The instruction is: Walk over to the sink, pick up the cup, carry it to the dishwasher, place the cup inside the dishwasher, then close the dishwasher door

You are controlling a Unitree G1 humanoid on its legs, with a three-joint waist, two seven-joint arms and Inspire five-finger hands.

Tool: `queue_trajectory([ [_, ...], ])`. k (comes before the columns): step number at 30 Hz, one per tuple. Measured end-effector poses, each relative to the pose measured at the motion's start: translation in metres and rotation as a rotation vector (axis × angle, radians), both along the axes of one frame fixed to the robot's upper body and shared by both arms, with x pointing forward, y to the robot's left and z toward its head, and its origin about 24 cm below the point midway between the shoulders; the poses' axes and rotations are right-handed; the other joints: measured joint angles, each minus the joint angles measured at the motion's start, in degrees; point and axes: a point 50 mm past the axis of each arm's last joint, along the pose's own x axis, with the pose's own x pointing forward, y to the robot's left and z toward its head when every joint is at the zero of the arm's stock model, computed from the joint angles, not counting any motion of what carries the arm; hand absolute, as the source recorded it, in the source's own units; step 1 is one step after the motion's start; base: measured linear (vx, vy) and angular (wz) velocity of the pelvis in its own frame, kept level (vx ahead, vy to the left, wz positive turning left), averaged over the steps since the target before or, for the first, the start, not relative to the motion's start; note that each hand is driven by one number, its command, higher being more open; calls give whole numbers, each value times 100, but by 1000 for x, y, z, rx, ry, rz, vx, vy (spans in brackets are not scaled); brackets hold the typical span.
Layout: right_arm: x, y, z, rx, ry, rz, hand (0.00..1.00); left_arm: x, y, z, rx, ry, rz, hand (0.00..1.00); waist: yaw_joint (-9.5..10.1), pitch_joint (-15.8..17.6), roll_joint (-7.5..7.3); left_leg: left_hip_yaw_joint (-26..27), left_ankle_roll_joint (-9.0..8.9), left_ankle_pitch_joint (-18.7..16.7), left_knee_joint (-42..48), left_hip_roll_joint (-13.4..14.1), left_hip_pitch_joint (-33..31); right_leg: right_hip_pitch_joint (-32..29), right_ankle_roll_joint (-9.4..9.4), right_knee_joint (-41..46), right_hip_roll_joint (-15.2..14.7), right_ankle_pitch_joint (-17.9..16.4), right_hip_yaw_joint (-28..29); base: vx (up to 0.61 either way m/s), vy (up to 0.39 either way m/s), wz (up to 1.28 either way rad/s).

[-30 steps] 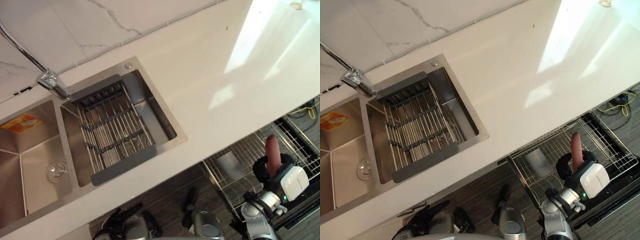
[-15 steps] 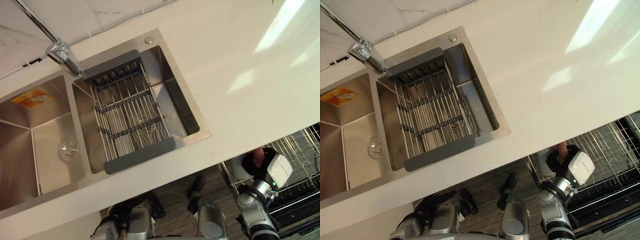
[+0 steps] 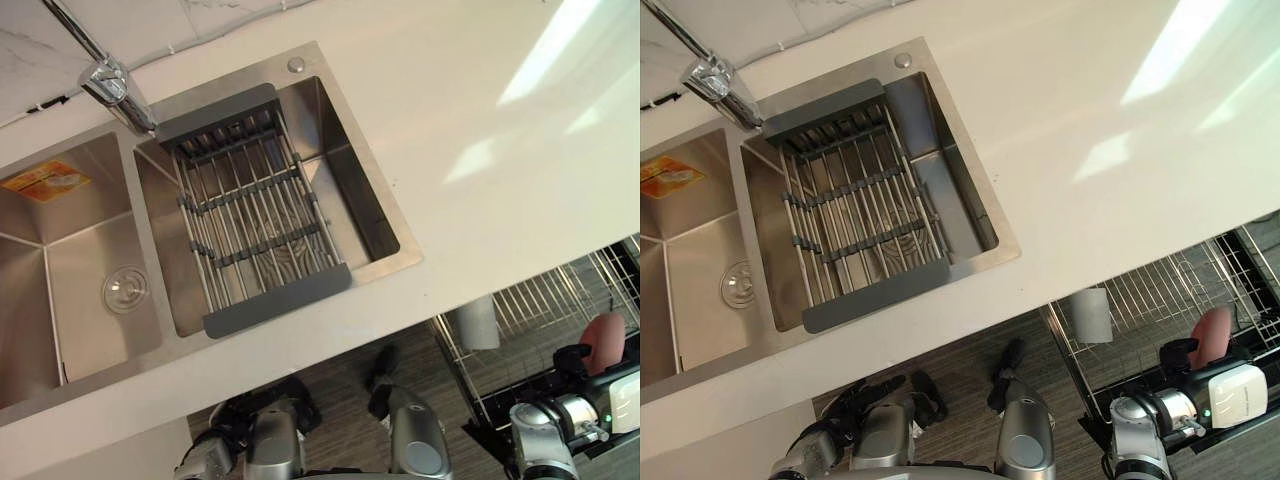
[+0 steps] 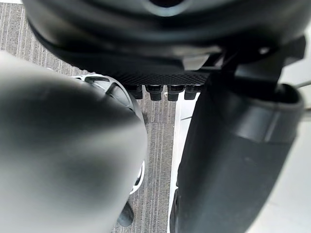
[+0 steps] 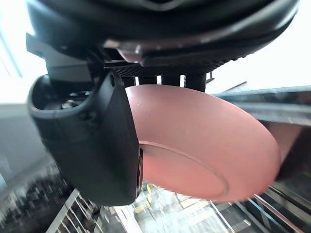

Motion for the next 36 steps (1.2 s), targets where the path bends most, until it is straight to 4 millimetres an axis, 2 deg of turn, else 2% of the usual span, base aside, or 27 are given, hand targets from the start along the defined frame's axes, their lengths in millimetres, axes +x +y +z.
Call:
queue_trajectory([
  [2,-9,1,-5,21,-3,-38,100,2,0,1,-14,-8,24,100,81,11,-16,23,38,-54,28,-30,14,-5,4,64,-52,5,21,-64,42,-2],
  [6,-16,5,-11,47,-2,-59,100,2,-1,1,-21,-11,46,100,79,26,-17,77,45,-66,49,-52,1,-84,5,145,-90,5,85,-15,31,-7],
  [13,-9,13,-10,48,-59,-16,100,3,-1,1,-23,-18,67,100,84,69,-4,138,43,-65,39,-61,84,-112,-11,310,-124,-58,147,5,4,-4],
  [23,5,40,-16,75,-46,97,100,4,-3,1,-23,-33,70,100,97,72,4,23,45,-62,-5,-141,98,-122,30,554,-283,-195,64,-11,3,7],
  [27,6,40,-14,80,-68,99,100,4,-4,1,-23,-32,70,100,97,71,6,15,44,-60,4,-142,125,-110,37,601,-296,-230,59,0,0,0],
  [30,7,39,-8,101,-147,88,100,4,-3,1,-23,-32,70,100,96,70,8,13,44,-59,3,-138,174,-79,35,646,-304,-272,59,0,0,0],
  [33,7,33,5,141,-304,50,100,4,-4,1,-23,-33,70,100,95,67,13,14,46,-62,1,-125,192,-56,33,648,-298,-275,57,0,0,0],
  [36,0,19,23,151,-502,-28,100,4,-3,1,-23,-32,74,100,98,66,13,16,51,-75,15,-105,285,59,33,637,-279,-278,54,0,0,0],
])
